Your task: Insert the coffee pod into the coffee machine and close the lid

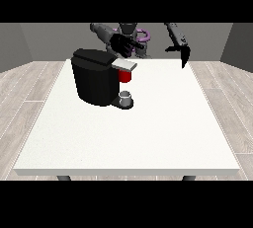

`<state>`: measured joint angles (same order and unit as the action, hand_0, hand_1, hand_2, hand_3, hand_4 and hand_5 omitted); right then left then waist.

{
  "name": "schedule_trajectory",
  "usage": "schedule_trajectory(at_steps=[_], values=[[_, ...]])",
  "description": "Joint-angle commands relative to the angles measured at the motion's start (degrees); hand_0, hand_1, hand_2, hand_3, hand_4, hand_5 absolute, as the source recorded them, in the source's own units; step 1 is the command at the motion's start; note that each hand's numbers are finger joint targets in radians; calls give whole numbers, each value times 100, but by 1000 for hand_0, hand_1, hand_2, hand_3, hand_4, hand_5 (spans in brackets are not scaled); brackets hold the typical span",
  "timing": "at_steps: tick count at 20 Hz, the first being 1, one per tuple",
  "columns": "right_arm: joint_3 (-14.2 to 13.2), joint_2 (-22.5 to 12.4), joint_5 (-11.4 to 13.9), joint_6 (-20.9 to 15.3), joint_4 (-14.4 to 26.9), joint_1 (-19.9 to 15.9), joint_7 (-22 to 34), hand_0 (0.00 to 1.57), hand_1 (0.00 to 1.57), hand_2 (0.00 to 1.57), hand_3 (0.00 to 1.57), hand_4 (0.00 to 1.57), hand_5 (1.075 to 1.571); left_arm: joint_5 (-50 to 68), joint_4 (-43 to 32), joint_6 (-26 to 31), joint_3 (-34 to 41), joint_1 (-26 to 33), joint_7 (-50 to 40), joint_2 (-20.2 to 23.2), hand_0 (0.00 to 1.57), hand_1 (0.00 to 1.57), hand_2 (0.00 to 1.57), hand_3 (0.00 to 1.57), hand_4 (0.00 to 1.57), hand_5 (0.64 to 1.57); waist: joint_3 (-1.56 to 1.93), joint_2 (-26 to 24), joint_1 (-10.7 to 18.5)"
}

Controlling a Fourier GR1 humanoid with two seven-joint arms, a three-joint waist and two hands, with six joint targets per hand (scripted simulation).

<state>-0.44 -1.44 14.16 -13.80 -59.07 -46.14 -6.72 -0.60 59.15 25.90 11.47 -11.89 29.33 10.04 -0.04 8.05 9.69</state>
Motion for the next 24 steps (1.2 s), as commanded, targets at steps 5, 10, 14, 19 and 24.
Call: schedule_trajectory(at_steps=[5,10,14,19,24], values=[[279,-21,485,-167,449,-583,4,0,0,0,0,455,1571,-69,81,73,-297,37,-34,-216,0,0,0,0,293,1571,3,-83,350],[374,141,28,-214,418,-626,-137,0,0,0,0,393,1571,13,-57,-1,-137,-201,31,-79,0,0,0,0,366,1571,3,-89,249],[901,142,-198,-73,148,-550,-13,0,0,0,0,394,1571,-310,-599,-109,-283,2,700,-168,0,0,0,0,168,1571,1,-96,67],[1229,143,-245,199,360,-439,-178,0,0,0,0,493,1571,-242,-420,28,-409,5,433,-225,0,0,0,0,168,1571,2,-197,216],[2547,143,-1194,415,-504,809,-884,0,0,0,0,461,1571,-214,-752,28,-259,-81,522,-95,0,0,0,0,168,1571,3,-348,150]])
